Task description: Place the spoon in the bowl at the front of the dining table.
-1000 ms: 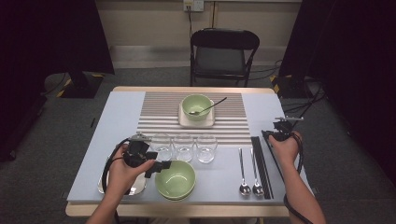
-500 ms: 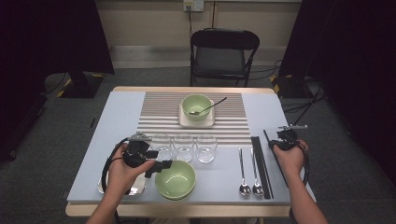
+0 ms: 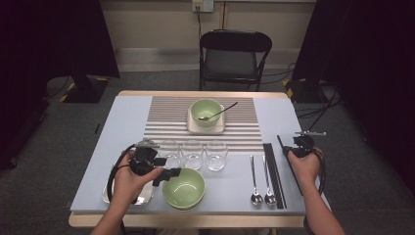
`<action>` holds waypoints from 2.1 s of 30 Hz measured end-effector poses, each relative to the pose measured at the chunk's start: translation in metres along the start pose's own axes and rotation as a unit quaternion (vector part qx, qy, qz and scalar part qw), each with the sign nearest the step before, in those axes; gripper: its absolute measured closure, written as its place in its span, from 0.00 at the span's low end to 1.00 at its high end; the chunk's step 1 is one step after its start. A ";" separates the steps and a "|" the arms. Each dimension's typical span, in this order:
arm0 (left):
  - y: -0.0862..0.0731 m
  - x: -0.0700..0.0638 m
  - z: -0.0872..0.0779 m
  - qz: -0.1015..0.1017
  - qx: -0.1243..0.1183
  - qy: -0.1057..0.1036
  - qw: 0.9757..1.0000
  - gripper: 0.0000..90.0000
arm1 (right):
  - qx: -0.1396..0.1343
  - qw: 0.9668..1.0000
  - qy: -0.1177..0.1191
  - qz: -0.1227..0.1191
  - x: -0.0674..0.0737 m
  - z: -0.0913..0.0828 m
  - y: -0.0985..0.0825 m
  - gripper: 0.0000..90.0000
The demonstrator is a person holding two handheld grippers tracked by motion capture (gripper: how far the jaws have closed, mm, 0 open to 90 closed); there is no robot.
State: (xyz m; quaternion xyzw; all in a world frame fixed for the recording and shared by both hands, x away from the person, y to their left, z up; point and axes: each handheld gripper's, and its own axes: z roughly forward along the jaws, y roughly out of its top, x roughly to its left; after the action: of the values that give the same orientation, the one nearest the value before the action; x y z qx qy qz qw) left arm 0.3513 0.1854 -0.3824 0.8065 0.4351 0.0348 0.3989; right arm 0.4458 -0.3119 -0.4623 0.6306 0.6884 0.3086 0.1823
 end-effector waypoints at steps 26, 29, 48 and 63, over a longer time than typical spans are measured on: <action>0.007 -0.005 0.000 0.003 -0.008 -0.005 1.000 0.32 | -0.056 0.998 0.039 -0.011 0.025 -0.037 0.052 0.96; 0.008 -0.006 0.001 0.001 -0.009 -0.005 1.000 0.33 | -0.060 0.997 0.041 -0.012 0.025 -0.041 0.055 0.96; 0.024 -0.017 0.000 0.007 -0.004 -0.008 1.000 0.33 | -0.076 0.994 0.071 -0.017 0.044 -0.060 0.073 0.96; 0.036 -0.028 0.010 0.019 0.001 -0.017 1.000 0.34 | -0.088 0.992 0.087 -0.014 0.051 -0.071 0.080 0.96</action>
State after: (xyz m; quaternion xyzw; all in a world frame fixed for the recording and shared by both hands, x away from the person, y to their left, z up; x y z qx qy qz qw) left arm 0.3623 0.1483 -0.3565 0.8154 0.4130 0.0282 0.4047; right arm 0.4541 -0.2747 -0.3503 0.5734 0.6802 0.4194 0.1807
